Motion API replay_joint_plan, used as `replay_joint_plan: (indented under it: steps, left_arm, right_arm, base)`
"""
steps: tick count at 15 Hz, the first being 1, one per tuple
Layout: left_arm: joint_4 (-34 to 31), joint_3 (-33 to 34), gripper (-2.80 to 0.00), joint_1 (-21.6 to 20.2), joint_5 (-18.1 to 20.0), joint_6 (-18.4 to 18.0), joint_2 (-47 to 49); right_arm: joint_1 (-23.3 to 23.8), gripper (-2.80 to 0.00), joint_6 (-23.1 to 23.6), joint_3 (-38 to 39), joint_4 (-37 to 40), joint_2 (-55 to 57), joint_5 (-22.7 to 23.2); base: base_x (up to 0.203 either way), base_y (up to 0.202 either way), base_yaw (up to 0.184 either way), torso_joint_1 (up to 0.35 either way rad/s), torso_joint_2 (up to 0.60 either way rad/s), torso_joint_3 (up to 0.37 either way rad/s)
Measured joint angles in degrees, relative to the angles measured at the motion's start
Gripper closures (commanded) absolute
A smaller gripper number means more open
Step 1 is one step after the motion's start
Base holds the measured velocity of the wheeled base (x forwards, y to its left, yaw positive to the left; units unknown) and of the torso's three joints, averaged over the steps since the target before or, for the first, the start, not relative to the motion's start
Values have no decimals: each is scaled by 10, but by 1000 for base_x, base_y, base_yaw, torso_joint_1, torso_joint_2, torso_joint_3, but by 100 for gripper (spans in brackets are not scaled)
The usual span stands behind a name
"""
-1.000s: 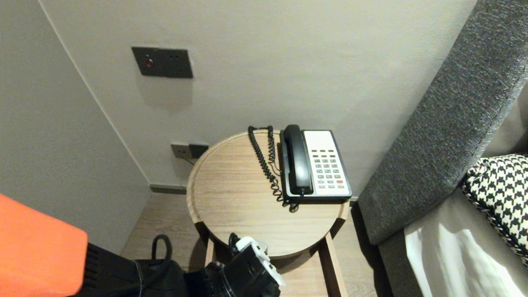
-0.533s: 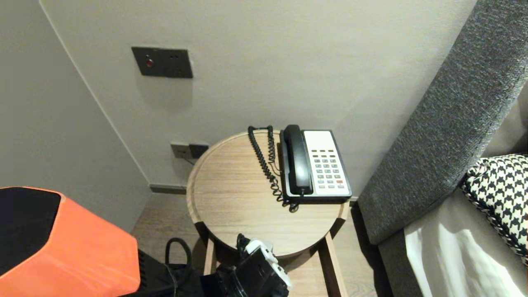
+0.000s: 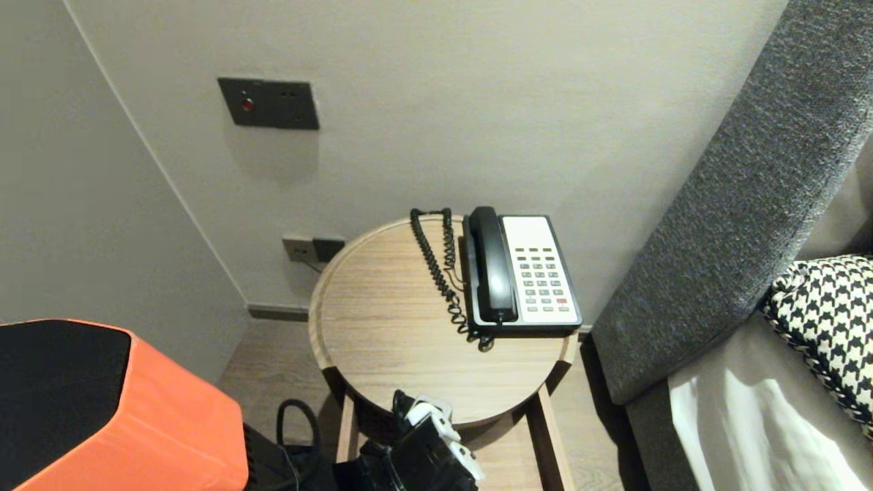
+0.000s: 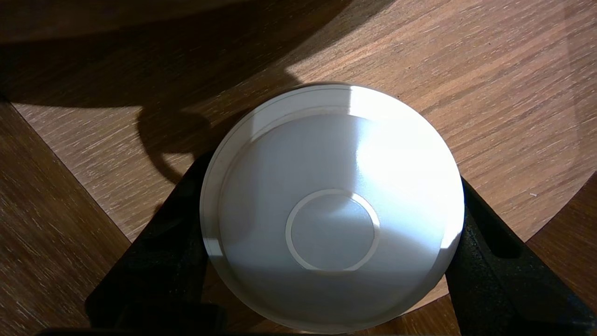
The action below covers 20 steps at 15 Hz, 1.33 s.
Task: Put the remote controls on the table in the drawer one by one
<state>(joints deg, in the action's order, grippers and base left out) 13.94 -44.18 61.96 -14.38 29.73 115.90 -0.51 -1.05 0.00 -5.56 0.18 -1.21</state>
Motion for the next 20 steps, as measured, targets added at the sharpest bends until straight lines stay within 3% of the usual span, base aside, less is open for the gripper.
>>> replay_joint_plan:
  steps: [5, 6, 14, 20]
  left_arm:
    - [7, 5, 0, 0, 0, 2, 1]
    - [8, 6, -280, 0, 0, 2, 0]
    - [24, -1, -280, 0, -9, -2, -8]
    - [-3, -27, -280, 0, -11, -23, -62]
  right_arm:
    - [0, 0, 0, 0, 0, 0, 0]
    - [0, 0, 0, 0, 0, 0, 0]
    - [0, 0, 0, 0, 0, 0, 0]
    - [-1, 0, 0, 0, 0, 0, 0]
  base:
    - [0, 0, 0, 0, 0, 0]
    - [0, 0, 0, 0, 0, 0]
    - [0, 0, 0, 0, 0, 0]
    - [0, 0, 0, 0, 0, 0]
